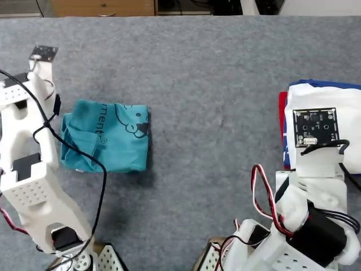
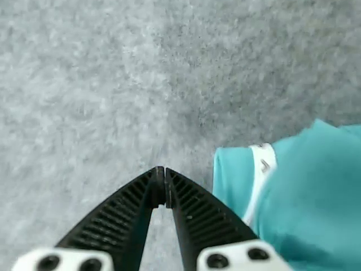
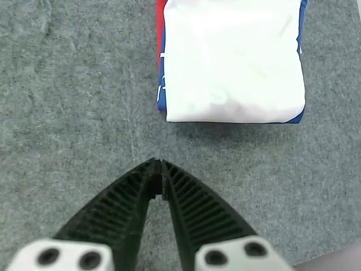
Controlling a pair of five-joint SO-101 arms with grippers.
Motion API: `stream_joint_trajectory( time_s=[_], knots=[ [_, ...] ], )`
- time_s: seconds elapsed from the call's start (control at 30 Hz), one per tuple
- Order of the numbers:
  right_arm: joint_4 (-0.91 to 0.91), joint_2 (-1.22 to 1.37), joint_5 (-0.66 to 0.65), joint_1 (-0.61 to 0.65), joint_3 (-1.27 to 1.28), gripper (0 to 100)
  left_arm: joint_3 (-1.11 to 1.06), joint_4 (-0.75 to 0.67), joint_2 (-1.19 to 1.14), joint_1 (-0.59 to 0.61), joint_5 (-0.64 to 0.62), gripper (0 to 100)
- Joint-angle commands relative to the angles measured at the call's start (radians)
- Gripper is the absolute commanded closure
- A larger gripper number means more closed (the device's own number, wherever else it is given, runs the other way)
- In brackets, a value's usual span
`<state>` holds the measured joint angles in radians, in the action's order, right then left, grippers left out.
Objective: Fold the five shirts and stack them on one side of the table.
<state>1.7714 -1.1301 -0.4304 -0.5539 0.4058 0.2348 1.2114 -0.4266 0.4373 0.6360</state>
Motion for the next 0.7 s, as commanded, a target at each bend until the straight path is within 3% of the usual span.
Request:
stream_joint_trajectory(
  time_s=[0.0, 0.1, 0.4, 0.53, 0.67],
  knots=[
    [0.014, -0.001, -0.002, -0.013, -0.001, 99.4, 0.163, 0.147, 0.097, -0.02, 0.003, 98],
    [0.014, -0.001, 0.002, -0.013, -0.001, 99.4, 0.219, 0.222, 0.111, -0.078, -0.014, 98],
    [0.015, -0.001, 0.003, -0.012, -0.001, 99.4, 0.212, 0.227, 0.111, -0.276, -0.135, 98],
    [0.015, -0.001, 0.003, -0.013, -0.001, 99.4, 0.12, 0.123, 0.067, -0.318, -0.133, 98],
    [0.015, -0.022, -0.002, -0.013, -0.001, 99.4, 0.054, -0.015, -0.028, -0.269, -0.13, 98]
  ],
)
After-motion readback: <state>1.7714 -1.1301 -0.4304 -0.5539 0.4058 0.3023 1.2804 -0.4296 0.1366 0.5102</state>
